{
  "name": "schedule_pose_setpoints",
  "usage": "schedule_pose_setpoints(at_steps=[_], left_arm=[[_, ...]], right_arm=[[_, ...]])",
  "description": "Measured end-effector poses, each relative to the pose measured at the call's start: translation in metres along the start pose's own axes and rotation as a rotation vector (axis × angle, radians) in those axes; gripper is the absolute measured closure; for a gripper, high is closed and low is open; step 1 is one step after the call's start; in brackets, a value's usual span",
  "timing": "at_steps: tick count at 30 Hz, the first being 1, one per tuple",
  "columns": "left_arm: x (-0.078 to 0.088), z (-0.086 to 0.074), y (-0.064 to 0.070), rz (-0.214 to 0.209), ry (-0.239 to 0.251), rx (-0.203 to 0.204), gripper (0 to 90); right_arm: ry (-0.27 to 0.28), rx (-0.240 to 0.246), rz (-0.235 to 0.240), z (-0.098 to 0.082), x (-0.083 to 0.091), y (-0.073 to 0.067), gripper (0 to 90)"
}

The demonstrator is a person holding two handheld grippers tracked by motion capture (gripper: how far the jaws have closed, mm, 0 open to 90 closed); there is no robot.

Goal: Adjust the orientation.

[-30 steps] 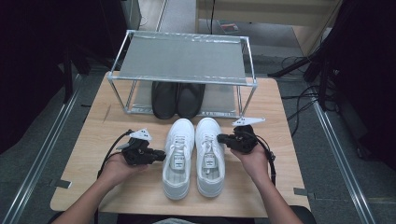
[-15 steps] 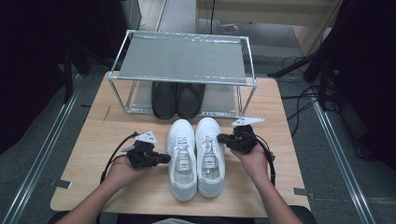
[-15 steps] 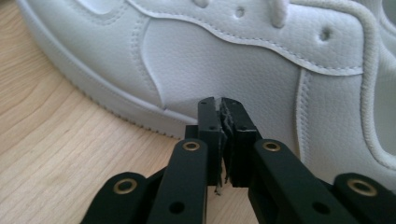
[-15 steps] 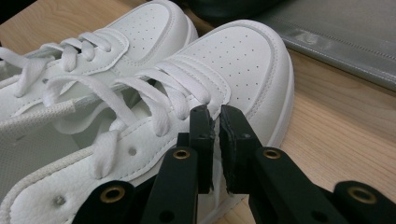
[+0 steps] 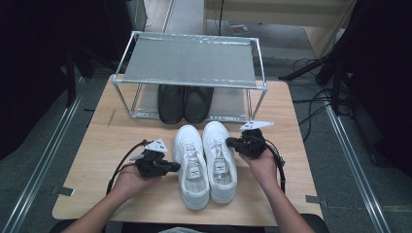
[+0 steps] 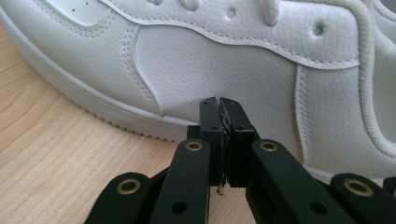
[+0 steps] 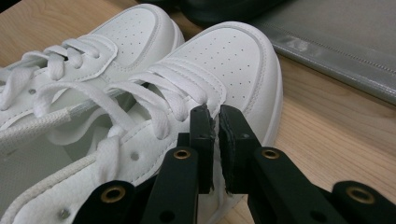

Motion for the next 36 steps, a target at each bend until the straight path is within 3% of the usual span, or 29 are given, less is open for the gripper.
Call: schedule_pose_setpoints(at_steps=[14, 18, 20, 24, 29, 35, 36], left_arm=[[-0.002, 0.0, 0.002, -0.023, 0.014, -0.004, 88.5], [0.003, -0.001, -0.002, -0.008, 0.04, -0.006, 77.4], [0.007, -0.002, -0.004, -0.013, 0.063, -0.001, 75.5], [0.015, -0.004, -0.008, 0.006, 0.079, 0.007, 70.1], [0.022, -0.009, -0.016, 0.009, 0.087, 0.046, 65.7], [0.027, -0.012, -0.024, 0.01, 0.097, 0.072, 58.8], [0.027, -0.013, -0.024, 0.011, 0.097, 0.076, 57.0]], right_arm=[[0.005, -0.007, -0.031, 0.002, 0.001, 0.004, 83.4], [0.018, -0.04, -0.017, 0.003, 0.004, 0.008, 77.0], [0.034, -0.058, 0.008, 0.004, 0.007, 0.009, 74.0], [0.065, -0.058, 0.005, 0.004, 0.014, 0.01, 69.6], [0.096, -0.076, 0.031, 0.004, 0.018, 0.012, 59.1], [0.128, -0.062, 0.032, 0.005, 0.022, 0.006, 53.0], [0.133, -0.069, 0.002, 0.006, 0.022, 0.005, 51.8]])
Point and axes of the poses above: each handheld gripper's, and its own axes: x roughly backward along the jaws, z roughly out of its top, y roughly to its right, the point moved 2 cm from there along -x, roughly forward along the jaws, and after that the axes turned 10 degrees about -y, right-handed, at the moved point
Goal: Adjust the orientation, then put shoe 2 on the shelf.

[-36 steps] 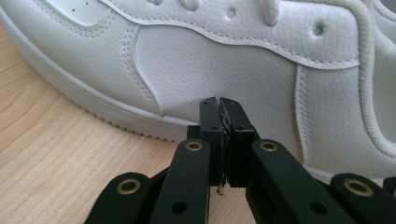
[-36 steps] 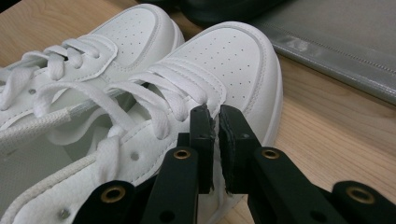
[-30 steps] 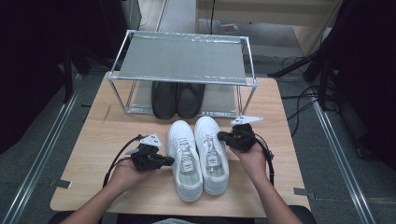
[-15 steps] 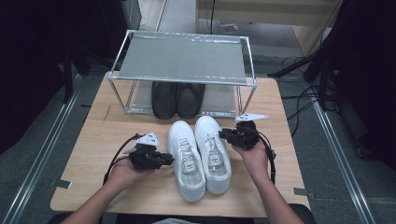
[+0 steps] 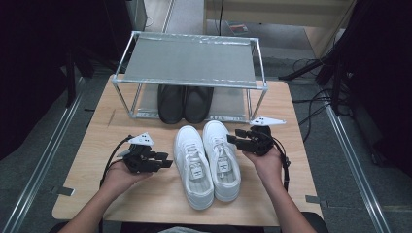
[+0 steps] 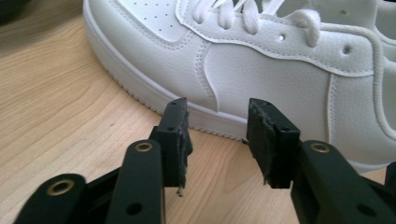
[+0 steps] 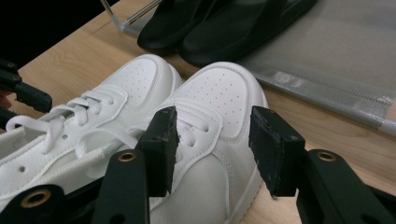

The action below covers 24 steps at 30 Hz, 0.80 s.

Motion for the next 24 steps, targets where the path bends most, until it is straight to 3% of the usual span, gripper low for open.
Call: schedule_pose_setpoints(at_steps=[2, 6, 14, 24], left_arm=[[0.002, -0.001, -0.003, 0.005, 0.0, 0.003, 53.5], [0.005, -0.003, -0.007, 0.0, 0.002, 0.031, 48.9], [0.008, -0.004, -0.01, 0.023, 0.012, 0.022, 45.0], [0.011, -0.004, -0.013, 0.03, 0.027, 0.017, 42.9]], right_arm=[[-0.011, 0.009, -0.025, 0.0, 0.001, -0.003, 51.9], [-0.004, 0.009, -0.004, 0.0, 0.003, -0.006, 53.3], [-0.001, 0.003, 0.03, 0.0, 0.007, -0.01, 52.3], [-0.011, 0.053, 0.034, -0.001, 0.008, -0.029, 50.7]])
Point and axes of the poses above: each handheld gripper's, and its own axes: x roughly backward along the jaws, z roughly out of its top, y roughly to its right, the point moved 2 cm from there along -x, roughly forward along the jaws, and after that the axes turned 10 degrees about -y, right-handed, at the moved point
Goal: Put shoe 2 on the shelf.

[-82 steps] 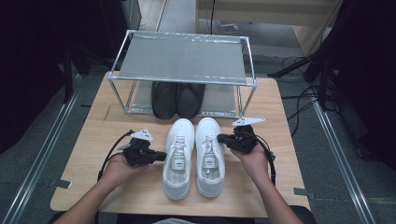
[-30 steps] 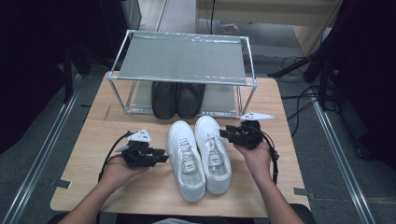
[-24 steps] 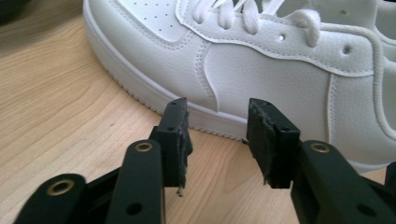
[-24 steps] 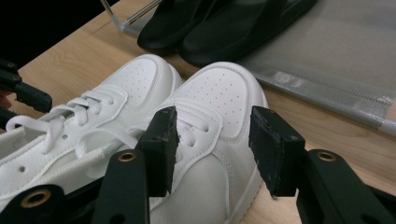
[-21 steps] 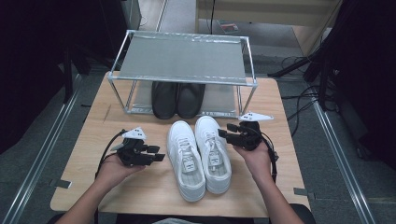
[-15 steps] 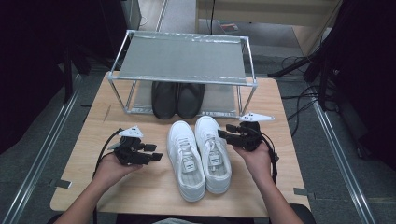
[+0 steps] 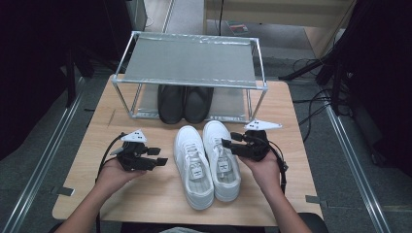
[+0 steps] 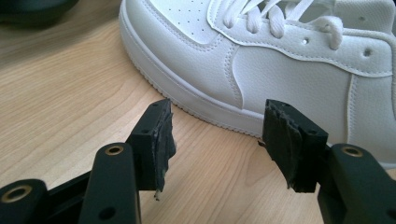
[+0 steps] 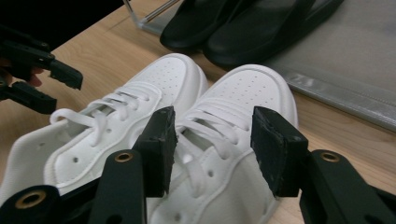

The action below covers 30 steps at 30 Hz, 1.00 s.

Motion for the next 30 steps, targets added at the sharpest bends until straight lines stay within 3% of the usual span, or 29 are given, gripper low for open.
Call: schedule_pose_setpoints(at_steps=[18, 27, 30], left_arm=[[0.002, 0.008, -0.011, -0.003, 0.014, -0.006, 40.5], [0.001, 0.014, -0.017, -0.005, 0.031, -0.002, 40.3], [0.0, 0.018, -0.018, -0.005, 0.017, -0.01, 40.3]], right_arm=[[-0.004, 0.05, 0.02, -0.008, 0.002, -0.039, 48.6], [0.002, 0.04, 0.016, -0.014, 0.005, -0.053, 45.3], [0.005, 0.045, 0.008, -0.017, 0.005, -0.058, 43.5]])
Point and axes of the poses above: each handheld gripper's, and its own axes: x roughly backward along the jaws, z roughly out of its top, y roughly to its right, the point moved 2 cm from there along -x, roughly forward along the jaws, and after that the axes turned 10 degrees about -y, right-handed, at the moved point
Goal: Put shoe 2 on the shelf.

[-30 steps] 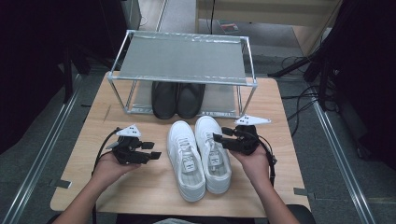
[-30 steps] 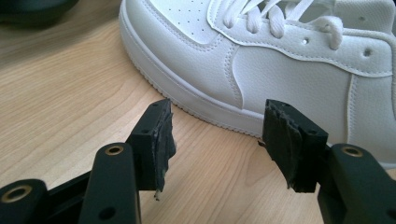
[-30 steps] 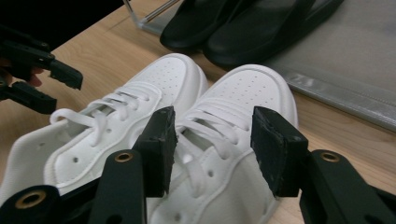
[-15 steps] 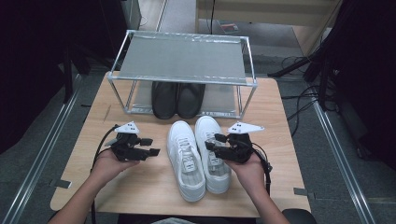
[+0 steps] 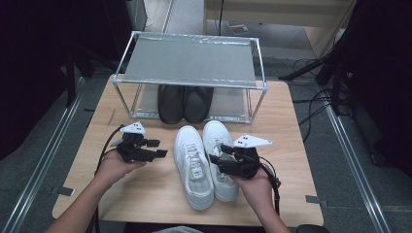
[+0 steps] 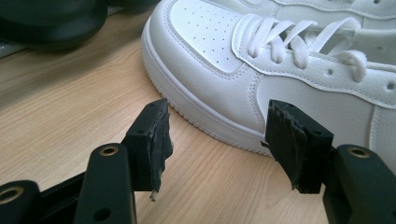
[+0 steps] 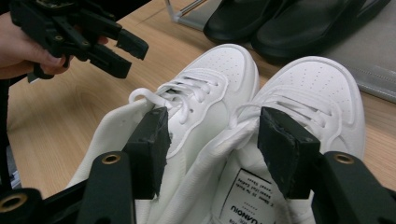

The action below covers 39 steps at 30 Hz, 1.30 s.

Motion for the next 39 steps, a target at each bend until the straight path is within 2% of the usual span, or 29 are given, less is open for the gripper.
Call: schedule_pose_setpoints(at_steps=[5, 7, 9, 11, 17, 21, 34, 37, 39], left_arm=[[-0.003, 0.006, -0.003, -0.017, -0.007, -0.004, 40.0], [-0.004, 0.007, -0.003, -0.022, 0.01, -0.003, 39.9], [-0.006, 0.009, -0.003, -0.031, 0.01, -0.008, 39.9], [-0.007, 0.012, -0.003, -0.03, -0.011, -0.018, 39.7], [-0.009, 0.015, -0.002, -0.038, -0.011, -0.024, 39.7], [-0.009, 0.015, -0.003, -0.036, -0.011, -0.023, 39.6], [-0.007, 0.014, -0.006, -0.029, -0.004, -0.014, 39.6], [-0.007, 0.014, -0.006, -0.032, -0.007, -0.012, 39.6], [-0.007, 0.014, -0.006, -0.03, -0.004, -0.012, 39.6]], right_arm=[[0.0, -0.003, -0.007, -0.005, -0.001, -0.009, 43.0], [0.001, -0.001, -0.01, -0.007, -0.002, -0.012, 42.0], [-0.003, -0.003, -0.024, -0.009, -0.004, -0.015, 39.6], [-0.002, -0.004, -0.04, -0.01, -0.005, -0.018, 37.8], [0.006, -0.025, -0.077, -0.012, -0.01, -0.023, 34.5], [0.01, -0.019, -0.098, -0.01, -0.014, -0.024, 34.7], [-0.023, -0.041, -0.127, -0.012, -0.018, -0.025, 34.2], [-0.067, -0.051, -0.11, -0.013, -0.023, -0.026, 36.9], [-0.065, -0.038, -0.13, -0.014, -0.024, -0.029, 37.0]])
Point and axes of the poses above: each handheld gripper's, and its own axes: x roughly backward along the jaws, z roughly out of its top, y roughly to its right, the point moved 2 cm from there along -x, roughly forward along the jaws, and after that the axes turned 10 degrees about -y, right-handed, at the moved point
